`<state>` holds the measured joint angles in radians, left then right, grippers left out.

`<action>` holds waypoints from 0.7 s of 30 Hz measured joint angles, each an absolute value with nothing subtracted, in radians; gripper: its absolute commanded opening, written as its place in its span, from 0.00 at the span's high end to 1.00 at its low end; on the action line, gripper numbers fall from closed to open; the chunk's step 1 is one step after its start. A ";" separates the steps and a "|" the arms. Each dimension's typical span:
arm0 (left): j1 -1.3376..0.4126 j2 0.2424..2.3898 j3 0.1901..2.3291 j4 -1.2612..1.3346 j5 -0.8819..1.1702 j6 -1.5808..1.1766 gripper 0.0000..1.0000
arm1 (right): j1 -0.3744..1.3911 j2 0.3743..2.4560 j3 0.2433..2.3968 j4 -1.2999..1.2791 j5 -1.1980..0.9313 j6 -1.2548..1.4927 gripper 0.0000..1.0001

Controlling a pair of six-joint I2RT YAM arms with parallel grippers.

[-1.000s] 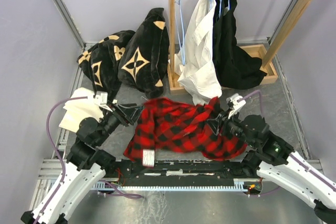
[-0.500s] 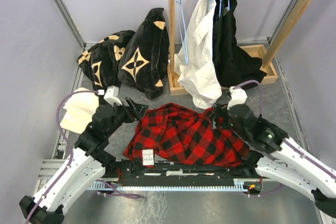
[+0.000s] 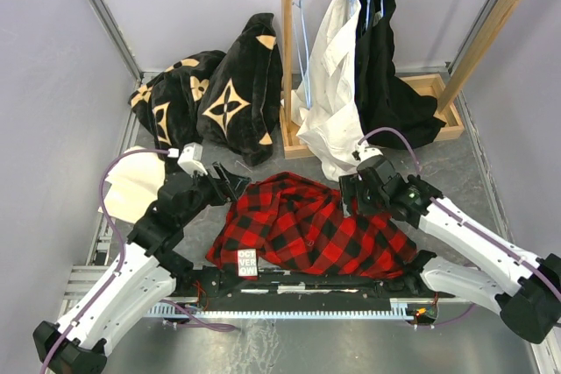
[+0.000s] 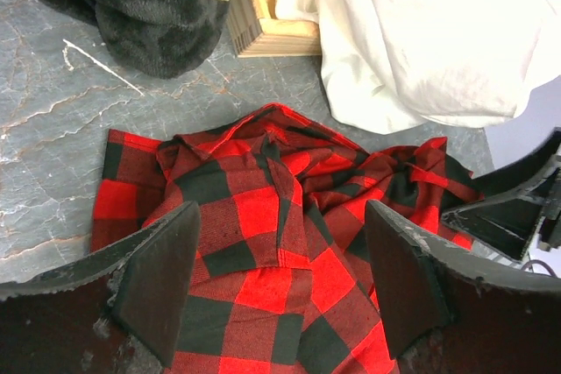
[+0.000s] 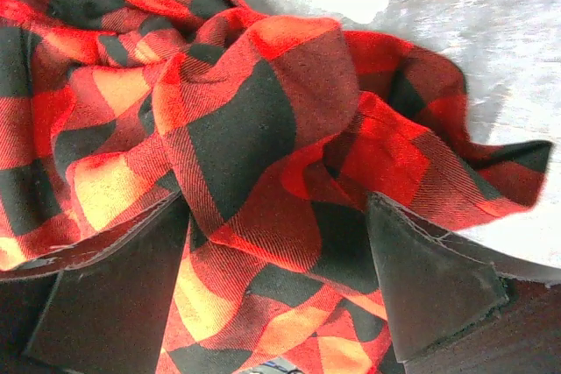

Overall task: Place the shirt on the hanger
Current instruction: Adjust the shirt at the center of the board.

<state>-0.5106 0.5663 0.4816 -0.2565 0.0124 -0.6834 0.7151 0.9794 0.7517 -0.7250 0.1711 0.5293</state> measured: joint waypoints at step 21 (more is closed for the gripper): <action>-0.511 0.537 0.481 -0.261 0.010 -0.683 0.20 | 0.680 0.699 0.645 -0.358 -0.421 0.528 1.00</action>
<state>-0.5106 0.5373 0.4812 -0.2611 0.0097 -0.6834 0.6796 0.6991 0.6453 -0.3584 -0.4206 0.5282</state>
